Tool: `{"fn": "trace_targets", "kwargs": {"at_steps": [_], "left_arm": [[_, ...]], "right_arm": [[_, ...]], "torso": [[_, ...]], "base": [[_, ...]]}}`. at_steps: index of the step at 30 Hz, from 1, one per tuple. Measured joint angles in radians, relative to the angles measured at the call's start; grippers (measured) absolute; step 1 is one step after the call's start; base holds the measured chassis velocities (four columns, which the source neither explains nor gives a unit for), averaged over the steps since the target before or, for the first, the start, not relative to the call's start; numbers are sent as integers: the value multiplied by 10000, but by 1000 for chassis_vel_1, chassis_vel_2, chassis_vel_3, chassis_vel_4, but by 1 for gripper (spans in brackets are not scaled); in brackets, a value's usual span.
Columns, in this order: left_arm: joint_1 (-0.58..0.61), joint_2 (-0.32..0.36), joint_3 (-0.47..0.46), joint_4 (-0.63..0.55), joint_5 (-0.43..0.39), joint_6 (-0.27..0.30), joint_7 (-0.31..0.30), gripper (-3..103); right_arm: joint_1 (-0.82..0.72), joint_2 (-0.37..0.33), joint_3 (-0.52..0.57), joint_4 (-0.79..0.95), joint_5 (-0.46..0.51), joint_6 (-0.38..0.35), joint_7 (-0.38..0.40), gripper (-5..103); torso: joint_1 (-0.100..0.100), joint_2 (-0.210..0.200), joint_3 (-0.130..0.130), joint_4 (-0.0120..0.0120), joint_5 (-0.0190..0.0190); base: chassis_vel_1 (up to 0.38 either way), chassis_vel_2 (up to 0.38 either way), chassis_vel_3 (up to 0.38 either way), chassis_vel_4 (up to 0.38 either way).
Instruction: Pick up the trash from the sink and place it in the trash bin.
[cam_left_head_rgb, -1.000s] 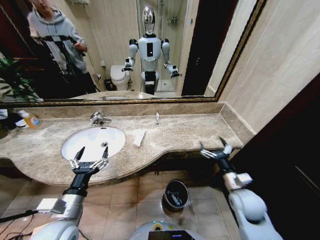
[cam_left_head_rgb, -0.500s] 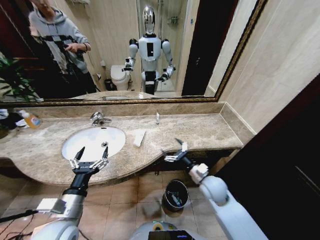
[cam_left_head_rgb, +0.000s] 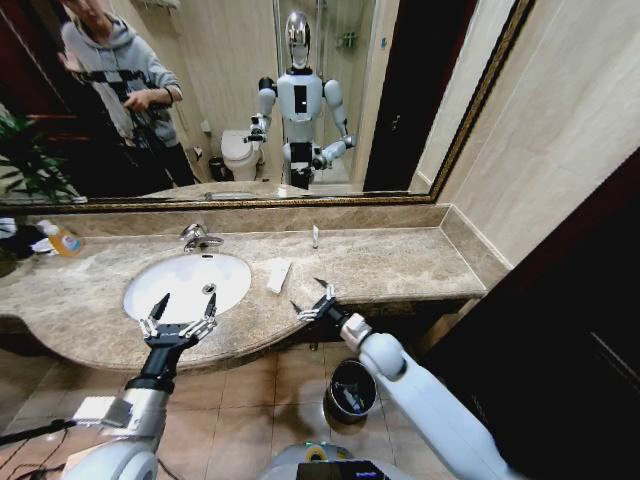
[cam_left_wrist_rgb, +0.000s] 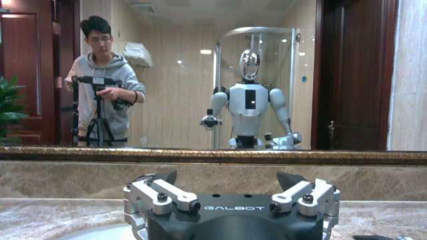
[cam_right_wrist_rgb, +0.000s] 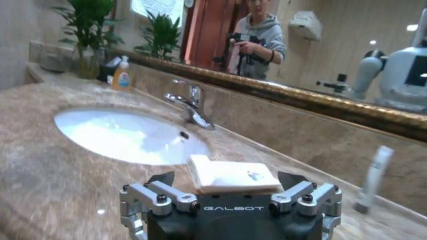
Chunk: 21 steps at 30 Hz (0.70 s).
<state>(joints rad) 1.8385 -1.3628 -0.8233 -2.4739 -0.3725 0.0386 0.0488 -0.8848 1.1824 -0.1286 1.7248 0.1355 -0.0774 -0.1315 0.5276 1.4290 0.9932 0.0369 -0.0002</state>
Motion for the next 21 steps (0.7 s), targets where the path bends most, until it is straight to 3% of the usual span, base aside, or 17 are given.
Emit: {"fn": "trace_targets", "kwargs": {"at_steps": [10,21], "left_arm": [[0,0,0,0,0,0,0,100],[0,0,0,0,0,0,0,100]], "right_arm": [[552,960,-531,-992,431,37,252,100],[1048,1873,-759,-1960,174,127,581,100]], "torso": [[0,0,0,-1,-1],[-1,0,-1,0,0]], "base": [[0,0,0,0],[0,0,0,0]]}}
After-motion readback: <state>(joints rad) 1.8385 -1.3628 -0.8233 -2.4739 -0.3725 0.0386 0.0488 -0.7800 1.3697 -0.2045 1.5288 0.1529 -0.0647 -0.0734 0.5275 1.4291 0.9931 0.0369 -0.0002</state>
